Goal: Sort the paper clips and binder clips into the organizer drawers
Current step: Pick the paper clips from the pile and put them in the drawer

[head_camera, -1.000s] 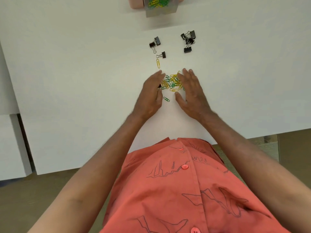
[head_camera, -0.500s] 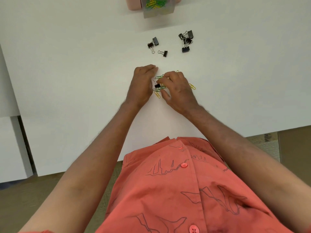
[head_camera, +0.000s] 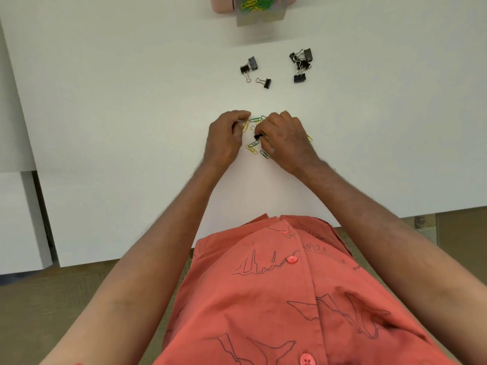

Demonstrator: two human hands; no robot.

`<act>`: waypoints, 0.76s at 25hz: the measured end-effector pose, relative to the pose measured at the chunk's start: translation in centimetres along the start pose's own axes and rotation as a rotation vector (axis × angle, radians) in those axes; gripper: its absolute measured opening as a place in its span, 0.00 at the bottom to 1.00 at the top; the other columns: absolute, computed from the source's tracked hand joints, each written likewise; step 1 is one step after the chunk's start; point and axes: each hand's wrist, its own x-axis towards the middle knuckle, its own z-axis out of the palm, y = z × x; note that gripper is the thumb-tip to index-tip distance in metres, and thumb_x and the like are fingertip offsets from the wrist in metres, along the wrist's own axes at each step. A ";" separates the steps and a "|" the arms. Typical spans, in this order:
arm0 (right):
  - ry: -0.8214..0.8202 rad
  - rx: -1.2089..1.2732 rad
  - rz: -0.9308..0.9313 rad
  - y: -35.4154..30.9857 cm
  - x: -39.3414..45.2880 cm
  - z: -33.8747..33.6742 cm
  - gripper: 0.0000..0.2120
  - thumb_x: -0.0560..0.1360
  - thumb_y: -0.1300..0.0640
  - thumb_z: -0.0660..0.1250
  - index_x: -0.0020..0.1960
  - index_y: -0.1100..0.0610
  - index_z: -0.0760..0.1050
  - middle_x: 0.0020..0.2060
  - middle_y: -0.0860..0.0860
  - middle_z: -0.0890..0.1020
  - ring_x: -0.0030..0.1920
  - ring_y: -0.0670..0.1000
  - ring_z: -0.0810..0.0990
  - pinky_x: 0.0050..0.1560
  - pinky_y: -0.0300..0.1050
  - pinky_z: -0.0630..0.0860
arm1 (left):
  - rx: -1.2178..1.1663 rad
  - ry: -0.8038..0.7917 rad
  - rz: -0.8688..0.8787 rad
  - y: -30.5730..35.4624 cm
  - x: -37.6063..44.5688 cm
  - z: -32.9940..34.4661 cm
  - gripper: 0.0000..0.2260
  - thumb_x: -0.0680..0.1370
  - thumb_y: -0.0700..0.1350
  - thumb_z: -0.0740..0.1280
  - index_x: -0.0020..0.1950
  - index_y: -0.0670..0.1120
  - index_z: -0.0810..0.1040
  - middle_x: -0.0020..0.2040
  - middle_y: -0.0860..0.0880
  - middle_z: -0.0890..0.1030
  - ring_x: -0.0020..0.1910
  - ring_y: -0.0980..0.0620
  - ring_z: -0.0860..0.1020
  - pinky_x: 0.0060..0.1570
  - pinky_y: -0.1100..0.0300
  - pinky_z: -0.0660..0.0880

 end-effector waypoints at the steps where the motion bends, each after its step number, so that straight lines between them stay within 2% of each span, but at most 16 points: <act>1: 0.003 0.017 0.016 0.2 -0.1 -0.2 0.07 0.76 0.58 0.67 0.53 0.51 0.80 0.49 0.50 0.80 0.50 0.56 0.76 0.49 0.50 0.71 | -0.004 -0.007 -0.016 -0.1 0.2 0.0 0.15 0.80 0.34 0.62 0.61 0.45 0.83 0.59 0.50 0.84 0.57 0.58 0.80 0.59 0.72 0.73; 3: 0.032 0.060 0.080 0.3 -0.4 -0.6 0.08 0.76 0.59 0.67 0.54 0.52 0.79 0.49 0.50 0.79 0.50 0.56 0.76 0.49 0.52 0.73 | -0.009 -0.013 -0.038 -0.2 0.4 -0.1 0.15 0.79 0.34 0.62 0.61 0.46 0.83 0.58 0.52 0.84 0.56 0.60 0.80 0.56 0.75 0.72; 5: 0.065 0.098 0.142 -0.1 -0.5 -0.9 0.08 0.76 0.53 0.67 0.54 0.53 0.78 0.47 0.50 0.79 0.49 0.55 0.76 0.49 0.53 0.74 | -0.012 -0.010 -0.045 -0.2 0.6 -0.1 0.16 0.79 0.34 0.62 0.60 0.46 0.84 0.58 0.51 0.84 0.55 0.60 0.79 0.54 0.77 0.71; 8: 0.028 0.043 0.186 -1.0 -0.4 -0.6 0.14 0.74 0.44 0.71 0.53 0.53 0.77 0.46 0.50 0.79 0.48 0.54 0.77 0.47 0.51 0.74 | -0.019 -0.016 -0.041 -0.3 0.6 -0.1 0.16 0.78 0.33 0.62 0.60 0.45 0.84 0.57 0.51 0.84 0.54 0.60 0.79 0.55 0.76 0.72; 10: 0.010 0.051 0.208 -1.4 -0.4 -0.4 0.14 0.73 0.45 0.72 0.53 0.52 0.78 0.46 0.49 0.79 0.48 0.54 0.78 0.47 0.51 0.73 | -0.023 -0.016 -0.029 -0.1 0.5 -0.2 0.15 0.79 0.33 0.63 0.60 0.45 0.83 0.58 0.50 0.84 0.56 0.59 0.80 0.58 0.71 0.74; 12: 0.010 0.073 0.216 -1.6 -0.2 -0.5 0.12 0.73 0.47 0.72 0.52 0.52 0.78 0.45 0.49 0.80 0.48 0.53 0.78 0.48 0.50 0.73 | -0.017 -0.009 0.006 0.0 0.2 -0.1 0.15 0.79 0.34 0.63 0.61 0.44 0.83 0.58 0.49 0.83 0.57 0.55 0.80 0.61 0.62 0.76; 15: 0.049 0.117 0.290 -0.8 0.7 -2.0 0.11 0.73 0.47 0.69 0.52 0.51 0.78 0.47 0.49 0.80 0.50 0.54 0.78 0.49 0.51 0.74 | 0.110 -0.012 0.145 -0.4 -0.4 0.3 0.15 0.79 0.37 0.64 0.64 0.43 0.80 0.58 0.46 0.81 0.57 0.48 0.78 0.59 0.51 0.77; 17: 0.095 0.171 0.396 1.1 1.9 -3.4 0.11 0.74 0.47 0.67 0.53 0.51 0.78 0.49 0.49 0.80 0.52 0.53 0.78 0.50 0.50 0.75 | 0.228 -0.058 0.203 -0.7 -0.9 0.7 0.19 0.77 0.42 0.67 0.69 0.44 0.76 0.62 0.44 0.77 0.60 0.44 0.74 0.61 0.49 0.74; 19: 0.125 0.196 0.486 3.4 3.2 -4.5 0.11 0.75 0.48 0.67 0.55 0.51 0.77 0.52 0.49 0.79 0.54 0.53 0.78 0.50 0.49 0.75 | 0.306 -0.139 0.185 -0.4 -1.4 0.8 0.28 0.77 0.46 0.71 0.75 0.44 0.69 0.67 0.43 0.72 0.65 0.44 0.69 0.66 0.55 0.68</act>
